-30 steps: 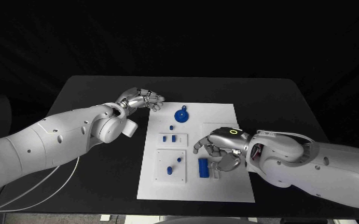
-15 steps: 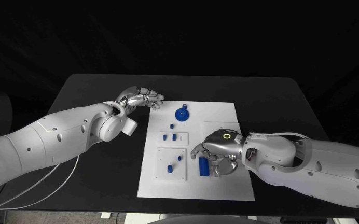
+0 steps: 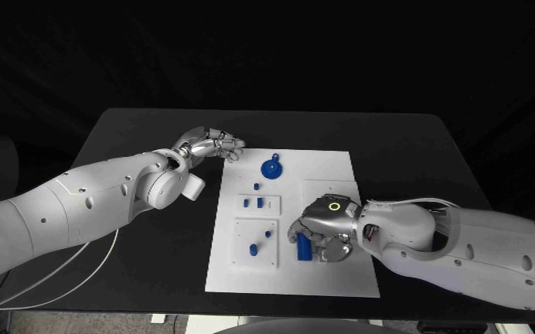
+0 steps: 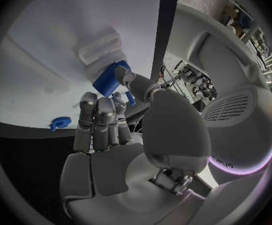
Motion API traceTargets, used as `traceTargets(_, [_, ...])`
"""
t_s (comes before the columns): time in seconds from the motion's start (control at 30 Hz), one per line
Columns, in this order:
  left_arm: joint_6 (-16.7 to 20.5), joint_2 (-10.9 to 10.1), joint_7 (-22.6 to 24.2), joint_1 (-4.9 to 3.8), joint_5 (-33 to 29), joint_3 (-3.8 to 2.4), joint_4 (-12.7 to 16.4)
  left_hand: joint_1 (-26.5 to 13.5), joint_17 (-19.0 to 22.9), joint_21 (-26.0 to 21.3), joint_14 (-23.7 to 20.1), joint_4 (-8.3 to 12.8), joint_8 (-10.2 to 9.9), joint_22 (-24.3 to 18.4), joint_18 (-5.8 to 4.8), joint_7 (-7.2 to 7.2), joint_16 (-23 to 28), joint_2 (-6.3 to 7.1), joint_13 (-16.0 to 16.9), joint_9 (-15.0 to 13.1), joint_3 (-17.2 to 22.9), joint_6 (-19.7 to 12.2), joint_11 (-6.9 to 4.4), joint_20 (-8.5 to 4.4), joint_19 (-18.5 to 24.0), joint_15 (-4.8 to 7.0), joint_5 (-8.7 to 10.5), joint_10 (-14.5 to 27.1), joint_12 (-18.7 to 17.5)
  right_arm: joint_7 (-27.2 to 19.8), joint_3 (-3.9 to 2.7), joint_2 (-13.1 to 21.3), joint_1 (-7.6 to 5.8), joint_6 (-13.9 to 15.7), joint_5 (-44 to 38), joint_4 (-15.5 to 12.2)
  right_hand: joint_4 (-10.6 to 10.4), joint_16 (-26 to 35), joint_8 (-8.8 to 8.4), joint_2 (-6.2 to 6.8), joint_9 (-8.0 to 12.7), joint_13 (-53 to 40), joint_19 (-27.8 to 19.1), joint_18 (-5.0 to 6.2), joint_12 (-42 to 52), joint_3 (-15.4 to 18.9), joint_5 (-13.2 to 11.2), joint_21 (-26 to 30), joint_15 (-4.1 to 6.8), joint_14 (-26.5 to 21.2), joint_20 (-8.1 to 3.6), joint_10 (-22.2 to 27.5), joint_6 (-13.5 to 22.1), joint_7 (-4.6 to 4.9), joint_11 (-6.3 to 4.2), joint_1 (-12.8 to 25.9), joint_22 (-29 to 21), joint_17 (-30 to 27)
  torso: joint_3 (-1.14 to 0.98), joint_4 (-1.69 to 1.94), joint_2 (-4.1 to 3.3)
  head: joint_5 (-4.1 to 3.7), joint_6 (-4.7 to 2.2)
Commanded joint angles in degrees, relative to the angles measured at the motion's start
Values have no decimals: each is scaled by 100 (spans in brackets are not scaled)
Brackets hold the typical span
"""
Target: Assemble the parts on the task board
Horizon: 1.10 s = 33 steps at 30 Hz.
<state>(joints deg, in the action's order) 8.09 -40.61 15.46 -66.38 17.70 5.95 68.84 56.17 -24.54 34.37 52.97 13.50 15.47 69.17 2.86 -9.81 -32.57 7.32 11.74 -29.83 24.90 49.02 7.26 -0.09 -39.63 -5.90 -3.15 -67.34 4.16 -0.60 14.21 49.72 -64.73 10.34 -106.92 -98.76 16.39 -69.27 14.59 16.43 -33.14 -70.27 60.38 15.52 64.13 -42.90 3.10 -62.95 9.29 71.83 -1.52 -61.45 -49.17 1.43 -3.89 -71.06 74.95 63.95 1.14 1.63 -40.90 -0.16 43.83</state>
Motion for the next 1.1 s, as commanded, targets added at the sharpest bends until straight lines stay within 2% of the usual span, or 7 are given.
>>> traceTargets(0.03, [-91,0,28,-1,-29,-3,12,-20,-10,-39,-4,-3,24,6,98,3,40,-49,-9,6,-25,-41,3,39,7,-10,12,41,-8,88,-1,-33,12,-140,-274,42,6,-36,44,-37,-9,23,-17,-52,26,-55,-28,-44,-3,-3,-14,-30,-87,33,15,-33,122,10,1,4,-1,0,10])
traceTargets(0.3, [-108,-5,11,-1,-29,-3,10,-23,-16,-42,-2,-8,25,9,98,3,44,-63,-10,7,-24,-41,3,38,5,-10,12,40,-8,177,-2,-92,60,-210,-417,131,9,-47,125,-38,-15,76,-32,-52,54,-90,-28,-81,-34,4,-15,-29,-250,116,61,-12,121,22,0,1,0,9,39])
traceTargets(0.63, [-117,-7,2,-1,-29,-3,13,-27,-20,-45,-1,-11,26,11,98,3,48,-67,-11,8,-27,-42,3,38,6,-10,13,40,-8,249,-2,-162,97,-199,-581,221,12,-49,134,-39,-7,94,-44,-52,65,-114,-28,-90,-52,1,-14,-25,-276,124,75,-30,120,27,-4,-2,1,16,54])
traceTargets(0.77, [-125,-14,-8,-1,-29,-3,18,-29,-22,-46,-1,-12,26,12,98,3,49,-68,-11,9,-29,-43,3,38,5,-10,14,41,-8,217,-2,-174,114,-101,-579,219,10,-49,139,-45,-4,103,-50,-52,70,-129,-28,-94,-60,-1,-13,-23,-290,128,80,-38,120,29,-5,1,-3,18,60])
traceTargets(0.83, [-124,-13,-11,-1,-29,-2,17,-31,-23,-47,-1,-13,26,12,97,3,50,-69,-11,9,-30,-43,3,38,6,-10,14,41,-8,181,-3,-176,115,-8,-572,220,4,-50,167,-52,-7,119,-55,-52,79,-145,-28,-103,-69,-1,-11,-22,-350,147,93,-32,119,32,-6,-1,-4,12,62])
traceTargets(0.97, [-141,-10,-23,-1,-29,-2,20,-38,-27,-49,-2,-18,26,14,97,2,54,-71,-12,10,-33,-44,3,39,5,-11,14,41,-8,66,-3,-164,116,255,-534,211,-4,-55,346,-83,-59,194,-48,-52,101,-213,-29,-135,-118,19,-10,-42,-727,244,165,-8,115,36,-1,-4,1,8,63])
traceTargets(1.1, [-149,-3,-24,-1,-29,-2,20,-44,-30,-51,-2,-21,25,15,96,1,57,-69,-13,11,-37,-48,4,39,5,-11,15,43,-9,54,-3,-170,117,312,-537,219,3,-54,430,-107,-79,260,-40,-52,110,-246,-28,-154,-157,32,-15,-55,-946,289,207,-5,111,38,0,-4,3,10,64])
